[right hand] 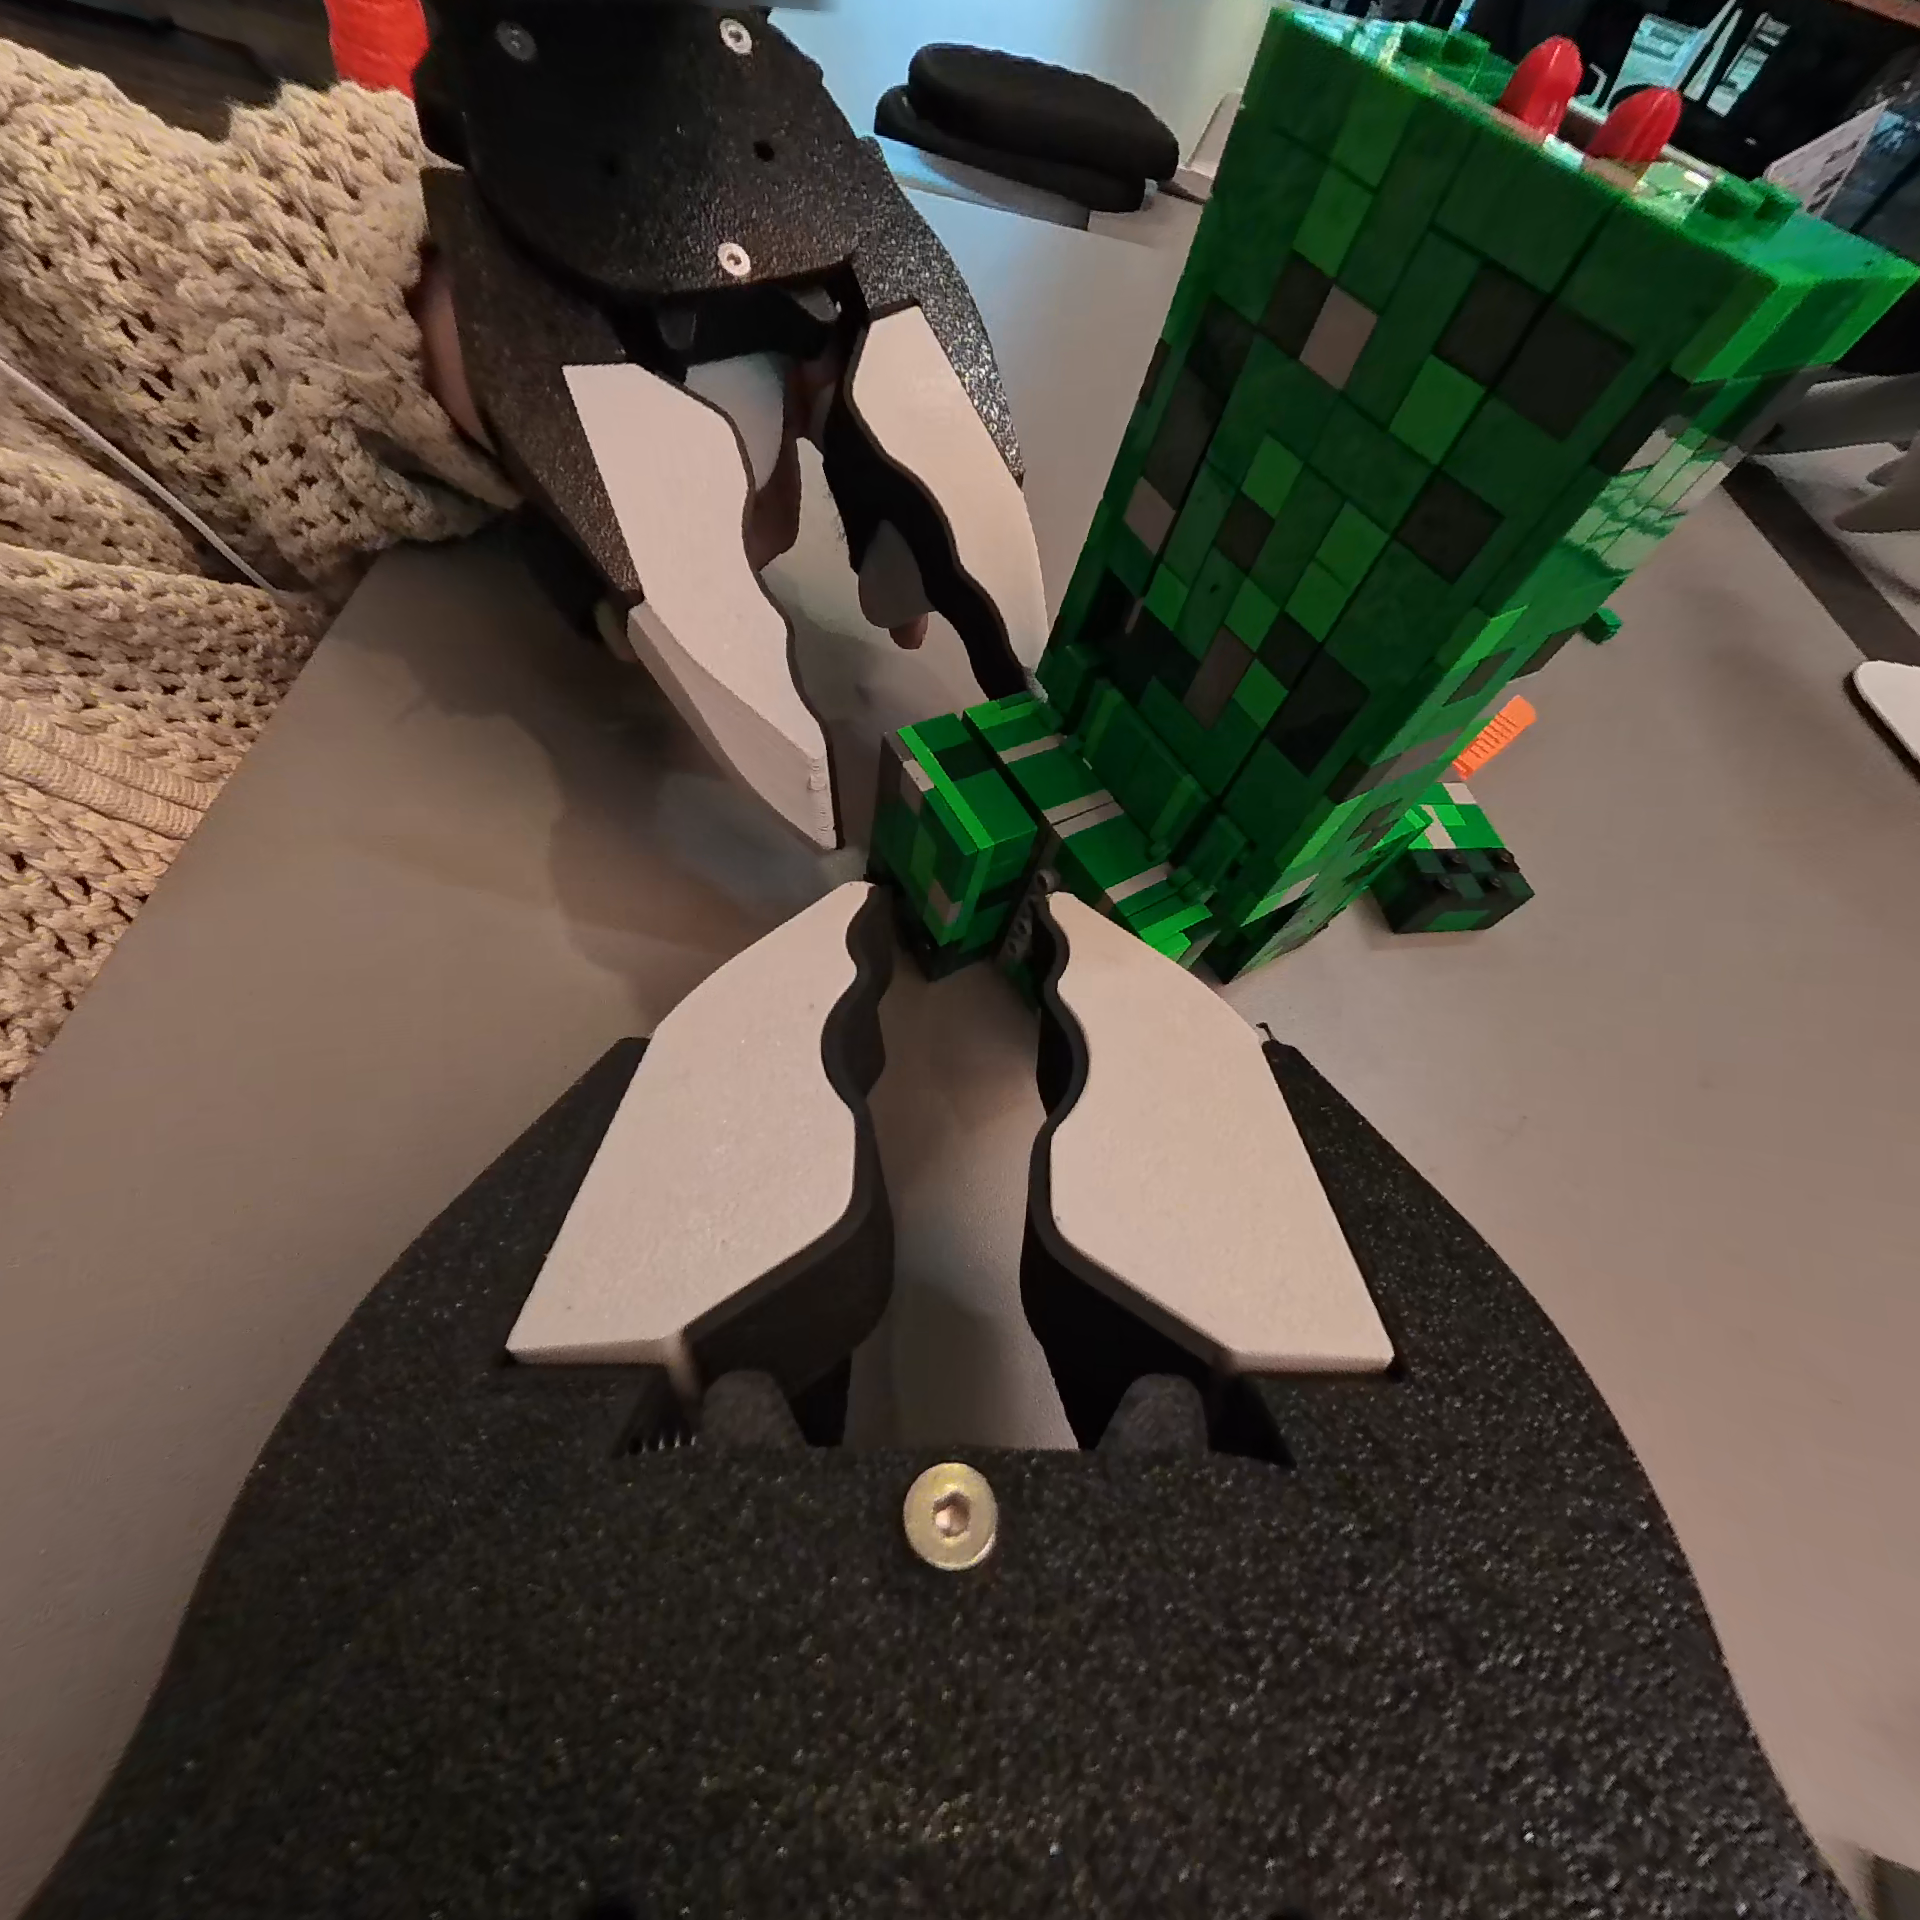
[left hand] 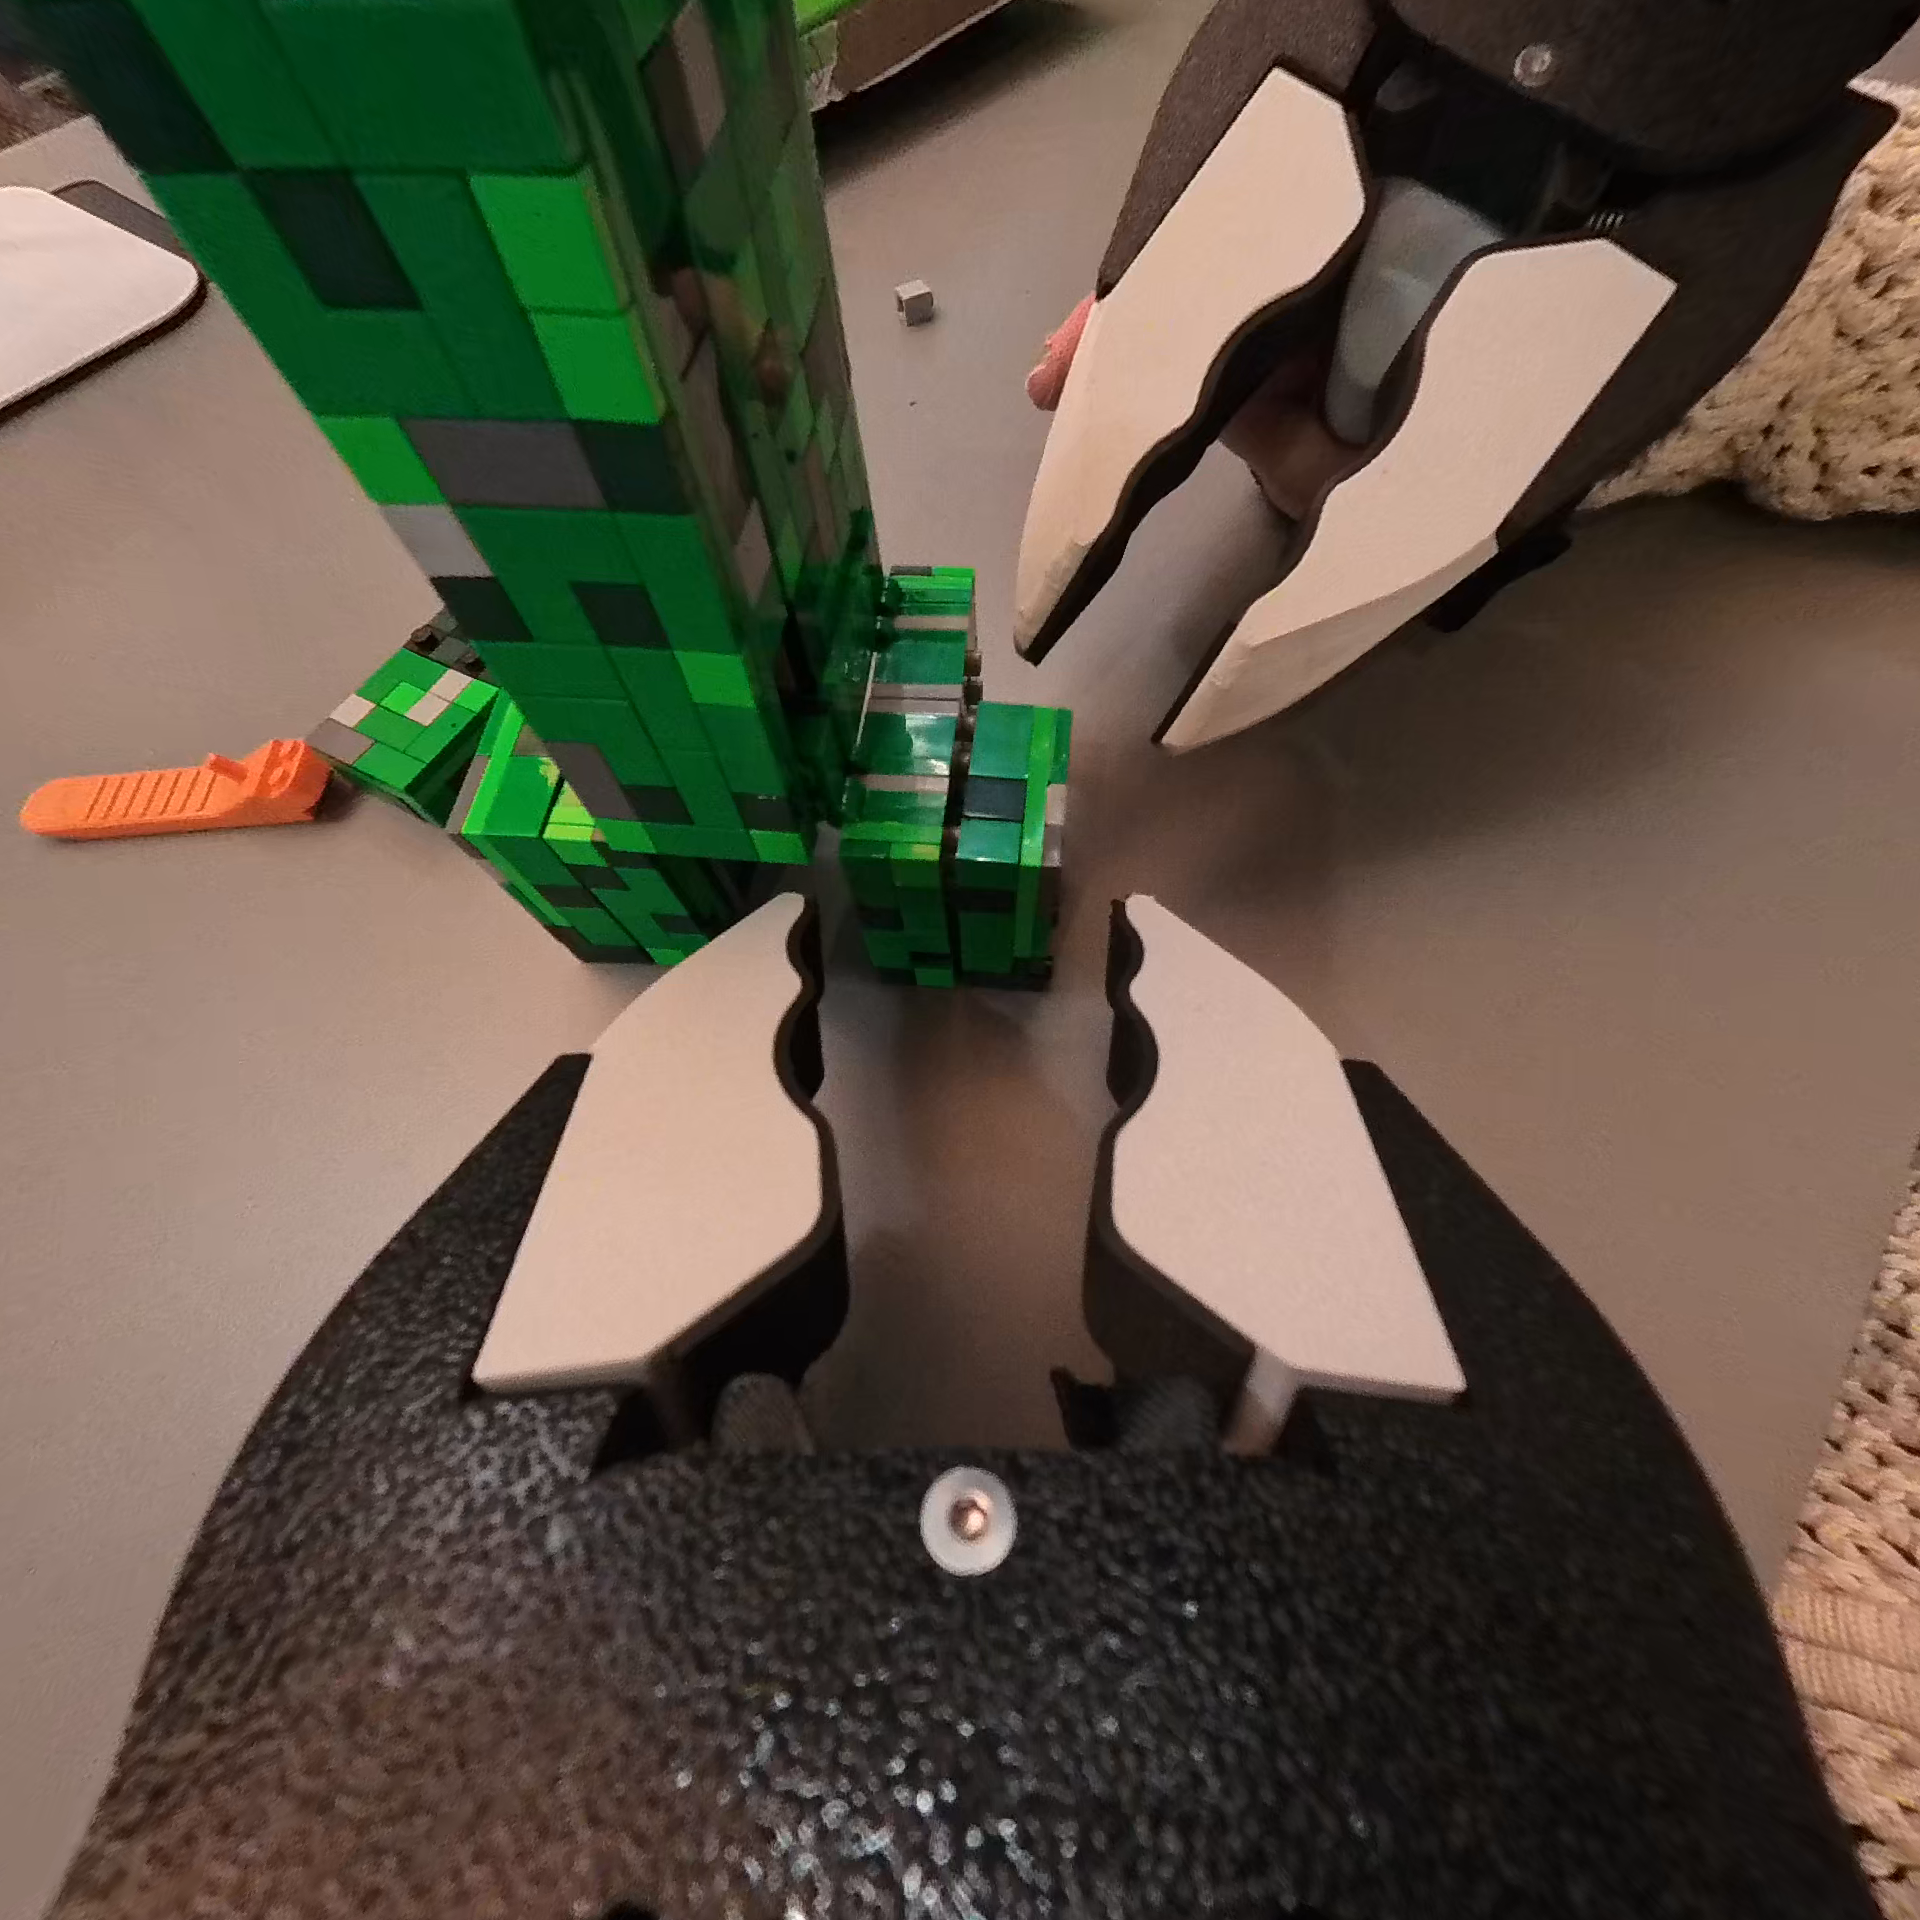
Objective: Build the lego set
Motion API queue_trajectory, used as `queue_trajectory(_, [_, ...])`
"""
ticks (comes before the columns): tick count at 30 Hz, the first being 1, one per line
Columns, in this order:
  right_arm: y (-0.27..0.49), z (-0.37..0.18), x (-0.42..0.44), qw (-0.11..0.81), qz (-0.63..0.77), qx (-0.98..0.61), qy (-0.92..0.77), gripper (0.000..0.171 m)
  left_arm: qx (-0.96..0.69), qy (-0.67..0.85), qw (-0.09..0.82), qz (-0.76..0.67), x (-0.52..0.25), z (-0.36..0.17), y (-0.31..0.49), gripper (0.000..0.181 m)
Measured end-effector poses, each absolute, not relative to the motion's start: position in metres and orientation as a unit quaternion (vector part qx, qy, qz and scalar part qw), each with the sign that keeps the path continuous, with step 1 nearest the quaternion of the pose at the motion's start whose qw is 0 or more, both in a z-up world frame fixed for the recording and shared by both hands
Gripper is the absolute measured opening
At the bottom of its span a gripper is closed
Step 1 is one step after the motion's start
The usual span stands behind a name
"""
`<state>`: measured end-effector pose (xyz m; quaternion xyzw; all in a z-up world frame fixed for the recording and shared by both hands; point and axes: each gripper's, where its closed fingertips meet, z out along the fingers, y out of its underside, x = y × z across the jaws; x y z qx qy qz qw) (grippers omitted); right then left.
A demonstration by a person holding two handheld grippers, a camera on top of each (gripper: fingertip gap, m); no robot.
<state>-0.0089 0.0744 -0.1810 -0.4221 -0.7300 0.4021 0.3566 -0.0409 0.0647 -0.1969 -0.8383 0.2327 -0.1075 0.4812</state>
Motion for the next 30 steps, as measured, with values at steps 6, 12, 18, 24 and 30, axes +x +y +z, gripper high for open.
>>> queue_trajectory(6, [0.0744,-0.1811,-0.0090,0.356,0.402,-0.423,-0.730,0.025,-0.836,0.244,0.479,-0.108,-0.0382,-0.1976,0.0633,0.053])
queue_trajectory(12, [0.0741,-0.1797,-0.0085,0.353,0.409,-0.423,-0.728,0.025,-0.830,0.258,0.482,-0.108,-0.0353,-0.1967,0.0620,0.055])
queue_trajectory(18, [0.0748,-0.1777,-0.0082,0.351,0.418,-0.425,-0.722,0.025,-0.827,0.253,0.486,-0.125,-0.0367,-0.1940,0.0666,0.055])
queue_trajectory(24, [0.0742,-0.1797,-0.0087,0.353,0.410,-0.425,-0.726,0.026,-0.824,0.247,0.496,-0.117,-0.0394,-0.1915,0.0678,0.052])
queue_trajectory(30, [0.0797,-0.1767,-0.0104,0.367,0.409,-0.433,-0.714,0.033,-0.829,0.260,0.484,-0.102,-0.0378,-0.1967,0.0664,0.047])
